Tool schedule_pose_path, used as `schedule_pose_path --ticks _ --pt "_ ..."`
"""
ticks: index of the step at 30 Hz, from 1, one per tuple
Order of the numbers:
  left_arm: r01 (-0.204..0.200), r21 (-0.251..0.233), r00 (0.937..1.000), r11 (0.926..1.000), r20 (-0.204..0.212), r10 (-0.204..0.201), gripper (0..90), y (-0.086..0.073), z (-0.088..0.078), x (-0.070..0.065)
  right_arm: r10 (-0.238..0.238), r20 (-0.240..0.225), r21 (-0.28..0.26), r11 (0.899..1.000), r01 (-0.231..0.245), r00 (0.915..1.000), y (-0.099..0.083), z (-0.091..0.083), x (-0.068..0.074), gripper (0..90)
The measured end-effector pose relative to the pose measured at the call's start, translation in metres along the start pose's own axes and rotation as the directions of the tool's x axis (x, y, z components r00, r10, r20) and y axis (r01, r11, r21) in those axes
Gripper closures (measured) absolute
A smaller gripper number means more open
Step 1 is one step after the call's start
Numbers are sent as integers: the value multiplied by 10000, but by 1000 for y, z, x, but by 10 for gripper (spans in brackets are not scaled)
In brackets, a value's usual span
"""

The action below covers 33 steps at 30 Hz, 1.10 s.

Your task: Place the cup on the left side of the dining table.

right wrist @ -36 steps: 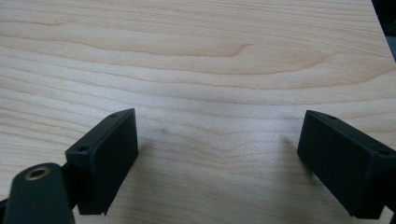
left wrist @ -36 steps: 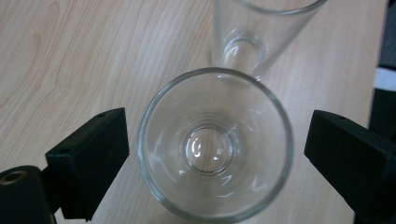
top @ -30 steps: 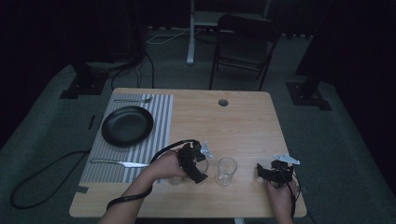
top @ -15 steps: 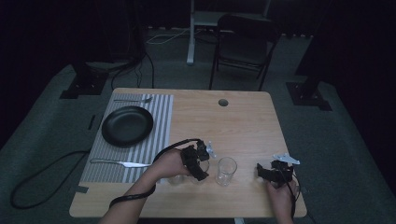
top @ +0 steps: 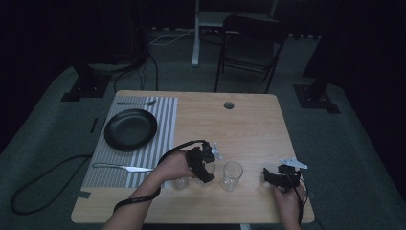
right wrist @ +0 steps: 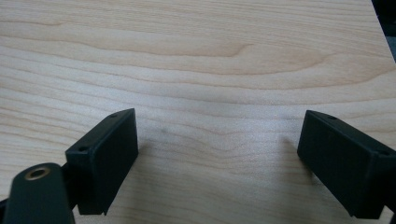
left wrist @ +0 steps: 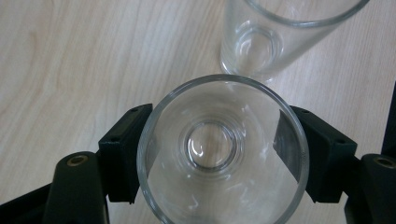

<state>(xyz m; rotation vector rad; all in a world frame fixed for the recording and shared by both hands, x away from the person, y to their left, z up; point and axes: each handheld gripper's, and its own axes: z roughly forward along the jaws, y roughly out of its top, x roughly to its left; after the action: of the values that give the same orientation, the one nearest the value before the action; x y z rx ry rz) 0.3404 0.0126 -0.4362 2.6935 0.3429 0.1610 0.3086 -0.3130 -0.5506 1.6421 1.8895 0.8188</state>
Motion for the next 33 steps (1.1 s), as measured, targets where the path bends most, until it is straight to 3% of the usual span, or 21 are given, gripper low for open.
schedule_pose_path --ticks 4,15,25,26,33 --pt "-25 -11 10000 10000 -67 25 286 3 -3 2 -10 -1 -1 10000 10 10000 0 0 0 118" --pt "423 -142 9987 9990 -263 -427 286 4 -16 20 -25 5 -2 10000 25 10000 0 0 0 118" --pt "868 16 9952 9962 -463 -866 286 -4 -24 38 -22 8 -8 10000 22 10000 0 0 0 118" --pt "1063 -4 9928 9943 -556 -1061 286 -8 -27 42 -23 6 -9 10000 23 10000 0 0 0 118" --pt "1399 58 9878 9901 -704 -1392 286 -20 -36 54 -18 7 -6 10000 18 10000 0 0 0 119"
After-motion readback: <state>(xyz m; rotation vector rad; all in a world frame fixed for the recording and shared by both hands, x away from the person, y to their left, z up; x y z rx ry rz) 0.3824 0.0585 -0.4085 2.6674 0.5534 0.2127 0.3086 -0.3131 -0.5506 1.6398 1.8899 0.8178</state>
